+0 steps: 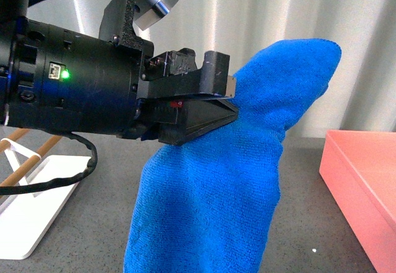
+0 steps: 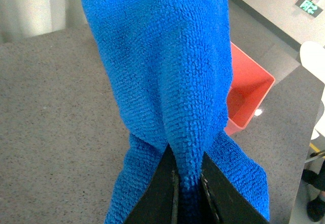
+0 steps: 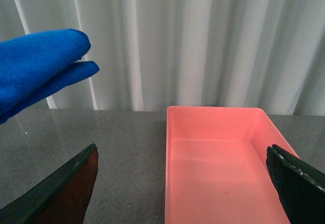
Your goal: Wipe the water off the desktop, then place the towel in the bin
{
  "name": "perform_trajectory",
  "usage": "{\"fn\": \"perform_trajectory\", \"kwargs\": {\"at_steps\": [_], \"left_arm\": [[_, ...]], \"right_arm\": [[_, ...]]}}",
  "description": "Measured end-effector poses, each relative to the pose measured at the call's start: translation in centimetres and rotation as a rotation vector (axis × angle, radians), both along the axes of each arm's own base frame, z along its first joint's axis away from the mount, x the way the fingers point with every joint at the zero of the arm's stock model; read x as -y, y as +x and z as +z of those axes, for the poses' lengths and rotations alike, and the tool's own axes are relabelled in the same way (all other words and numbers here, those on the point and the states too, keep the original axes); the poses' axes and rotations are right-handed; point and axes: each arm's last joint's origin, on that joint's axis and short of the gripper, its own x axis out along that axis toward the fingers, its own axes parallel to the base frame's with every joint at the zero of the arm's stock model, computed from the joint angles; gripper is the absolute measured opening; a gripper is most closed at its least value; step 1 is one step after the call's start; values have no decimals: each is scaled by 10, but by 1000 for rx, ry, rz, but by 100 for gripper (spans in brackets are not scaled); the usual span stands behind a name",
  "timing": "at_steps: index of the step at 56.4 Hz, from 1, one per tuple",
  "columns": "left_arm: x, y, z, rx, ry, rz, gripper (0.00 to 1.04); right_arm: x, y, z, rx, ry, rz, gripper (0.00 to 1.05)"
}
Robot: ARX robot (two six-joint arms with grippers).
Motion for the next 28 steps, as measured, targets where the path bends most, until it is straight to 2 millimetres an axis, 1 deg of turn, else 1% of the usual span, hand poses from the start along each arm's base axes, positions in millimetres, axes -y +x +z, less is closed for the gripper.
{"fn": "perform_trajectory", "kwargs": {"at_steps": [3, 10, 17, 21, 22, 23, 25, 28], "left_arm": [[4, 0, 2, -16, -30, -2, 4], [14, 1, 17, -12, -96, -2, 4], [19, 0, 19, -33, -116, 7, 4], [19, 0, 19, -38, -118, 17, 4], [19, 0, 19, -36, -117, 21, 4], [19, 0, 19, -36, -115, 30, 4], [19, 0, 19, -36, -114, 30, 4], [20, -1, 20, -37, -113, 29, 4]], "right_arm": [[0, 0, 0, 0, 0, 0, 98], [0, 0, 0, 0, 0, 0, 98], [0, 0, 0, -8, 5, 15, 98], [1, 2, -2, -220, 84, 215, 98], [2, 4, -2, -252, 98, 221, 98], [3, 6, -1, -295, 139, 298, 98], [4, 10, 0, -334, 186, 358, 98], [8, 23, 9, -342, 253, 463, 98]]}}
